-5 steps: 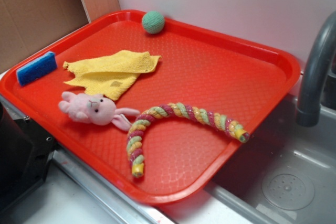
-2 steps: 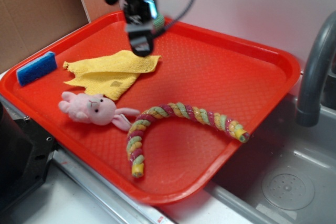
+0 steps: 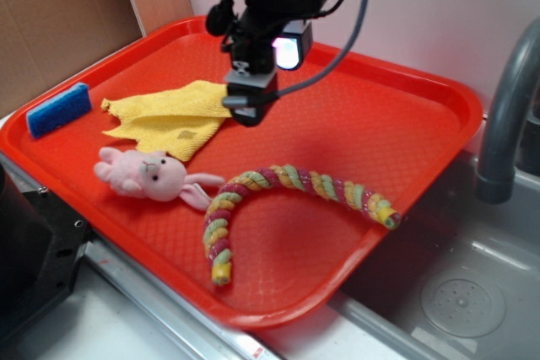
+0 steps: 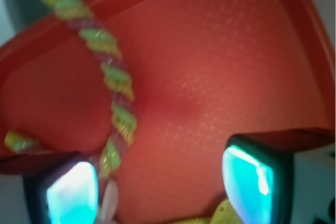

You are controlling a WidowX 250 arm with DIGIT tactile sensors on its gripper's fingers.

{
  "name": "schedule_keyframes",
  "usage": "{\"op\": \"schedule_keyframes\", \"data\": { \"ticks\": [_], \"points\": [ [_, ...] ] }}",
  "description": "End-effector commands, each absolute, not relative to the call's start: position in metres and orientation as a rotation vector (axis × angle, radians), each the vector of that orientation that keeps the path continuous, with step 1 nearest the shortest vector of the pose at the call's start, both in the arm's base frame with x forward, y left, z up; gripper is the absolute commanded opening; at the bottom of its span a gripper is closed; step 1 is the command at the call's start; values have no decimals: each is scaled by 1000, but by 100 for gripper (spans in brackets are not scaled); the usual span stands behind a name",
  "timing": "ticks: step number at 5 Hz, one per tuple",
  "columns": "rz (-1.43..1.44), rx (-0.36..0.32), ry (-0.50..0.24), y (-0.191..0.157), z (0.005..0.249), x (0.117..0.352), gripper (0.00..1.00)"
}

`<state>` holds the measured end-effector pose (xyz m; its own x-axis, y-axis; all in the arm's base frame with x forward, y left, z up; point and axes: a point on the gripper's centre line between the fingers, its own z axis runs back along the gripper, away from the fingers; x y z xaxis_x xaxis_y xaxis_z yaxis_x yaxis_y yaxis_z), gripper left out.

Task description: Grab the multicolored rope.

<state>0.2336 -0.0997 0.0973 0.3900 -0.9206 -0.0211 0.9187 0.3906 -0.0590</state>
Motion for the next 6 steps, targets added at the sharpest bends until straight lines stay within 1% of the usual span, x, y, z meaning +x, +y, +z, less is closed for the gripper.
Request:
{"op": "schedule_keyframes", "data": {
  "ticks": [1,2,3,4,5,6],
  "points": [
    [-1171,-27,0,-108,110,231,100],
    [-1171,-27,0,-108,110,231,100],
    [-1282,44,-49,-127,103,223,100],
    [-1354,78,-31,-146,95,221,100],
    [-1435,78,-20,-170,83,218,100],
    [-1450,54,-56,-176,73,220,100]
  ]
}}
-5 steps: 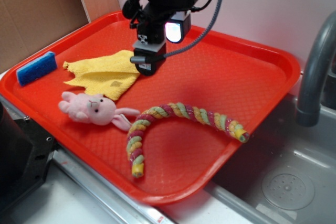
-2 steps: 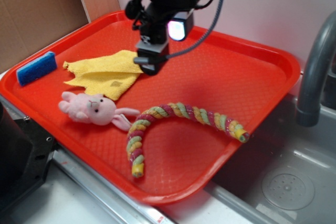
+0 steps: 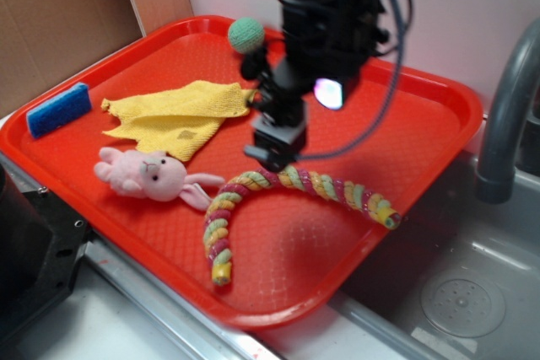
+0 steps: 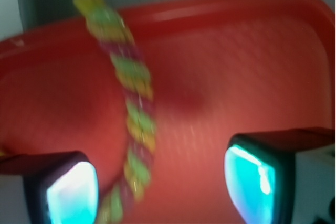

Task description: Grab the multicolored rope.

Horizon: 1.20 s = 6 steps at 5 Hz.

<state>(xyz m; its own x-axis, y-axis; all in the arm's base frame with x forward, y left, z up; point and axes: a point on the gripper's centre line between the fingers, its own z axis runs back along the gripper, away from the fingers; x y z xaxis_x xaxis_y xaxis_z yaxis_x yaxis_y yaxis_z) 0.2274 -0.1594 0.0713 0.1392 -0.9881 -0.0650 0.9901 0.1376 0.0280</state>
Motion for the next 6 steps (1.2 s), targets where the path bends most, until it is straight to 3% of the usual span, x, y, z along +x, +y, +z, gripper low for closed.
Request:
{"op": "schedule_keyframes", "data": {
  "ticks": [1,2,3,4,6],
  "points": [
    [-1471,19,-38,-182,55,224,100],
    [-1474,9,-77,-189,43,217,100],
    [-1499,-32,-62,-204,33,208,100],
    [-1497,-25,-53,-209,31,206,0],
    [-1418,-21,-38,-199,39,206,0]
  ]
}}
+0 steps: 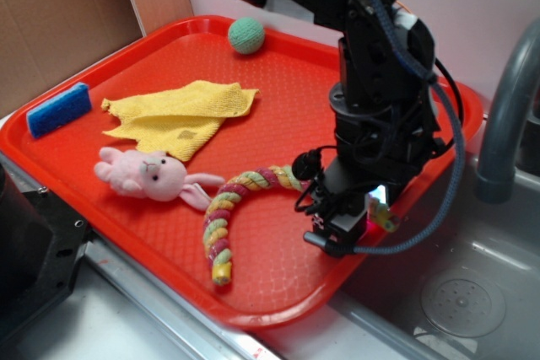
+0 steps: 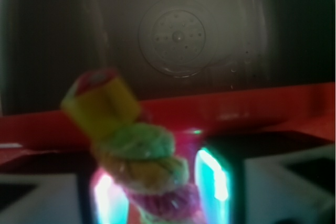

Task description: Grab the multicolored rope.

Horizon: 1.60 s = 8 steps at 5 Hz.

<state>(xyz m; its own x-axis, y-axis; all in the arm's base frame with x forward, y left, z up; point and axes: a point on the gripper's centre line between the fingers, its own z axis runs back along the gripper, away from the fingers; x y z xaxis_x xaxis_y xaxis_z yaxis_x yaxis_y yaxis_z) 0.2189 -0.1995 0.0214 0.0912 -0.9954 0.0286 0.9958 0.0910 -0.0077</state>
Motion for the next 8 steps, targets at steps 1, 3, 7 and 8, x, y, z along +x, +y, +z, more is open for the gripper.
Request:
{"op": "schedule_keyframes", "data": {
  "ticks": [1,3,7,8],
  "points": [
    [-1168,-16,-63,-167,75,202,0],
    [-665,-76,41,-77,123,183,0],
    [-16,40,-37,-100,193,247,0],
    [-24,53,-82,-104,203,243,0]
  ]
}}
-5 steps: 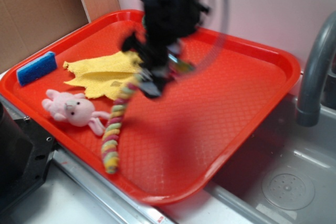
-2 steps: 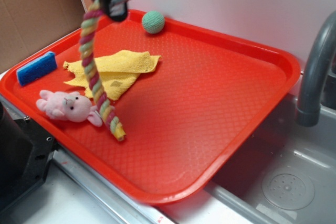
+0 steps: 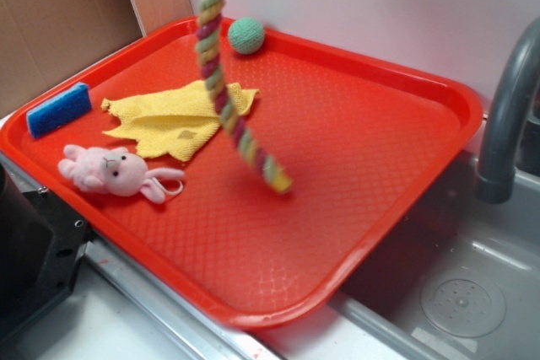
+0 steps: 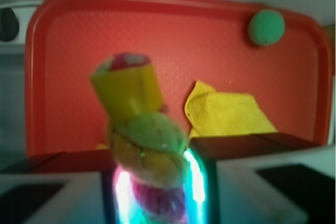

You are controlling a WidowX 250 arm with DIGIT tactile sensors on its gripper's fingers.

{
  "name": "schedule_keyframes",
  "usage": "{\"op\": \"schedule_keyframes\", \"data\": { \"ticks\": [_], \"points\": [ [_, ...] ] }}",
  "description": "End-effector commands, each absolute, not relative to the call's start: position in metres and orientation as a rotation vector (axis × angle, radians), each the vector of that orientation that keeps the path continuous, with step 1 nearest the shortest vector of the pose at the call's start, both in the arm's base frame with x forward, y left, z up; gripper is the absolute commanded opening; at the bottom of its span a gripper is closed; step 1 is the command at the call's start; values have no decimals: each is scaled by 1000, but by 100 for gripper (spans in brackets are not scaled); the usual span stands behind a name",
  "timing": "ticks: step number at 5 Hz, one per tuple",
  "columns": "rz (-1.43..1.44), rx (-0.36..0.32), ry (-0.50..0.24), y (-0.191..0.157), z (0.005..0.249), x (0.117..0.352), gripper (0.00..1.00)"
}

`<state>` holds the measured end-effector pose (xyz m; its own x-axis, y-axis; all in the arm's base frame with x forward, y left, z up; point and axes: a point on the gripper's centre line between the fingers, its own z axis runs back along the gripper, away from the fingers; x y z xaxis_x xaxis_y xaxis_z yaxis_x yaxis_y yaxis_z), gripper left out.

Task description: Grab the multicolored rope.

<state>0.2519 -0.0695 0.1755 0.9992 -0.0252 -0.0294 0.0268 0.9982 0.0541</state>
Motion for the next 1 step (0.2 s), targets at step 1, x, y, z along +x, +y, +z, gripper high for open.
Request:
{"op": "schedule_keyframes", "data": {
  "ticks": [1],
  "points": [
    [-14,57,-118,-104,206,234,0]
  ]
}}
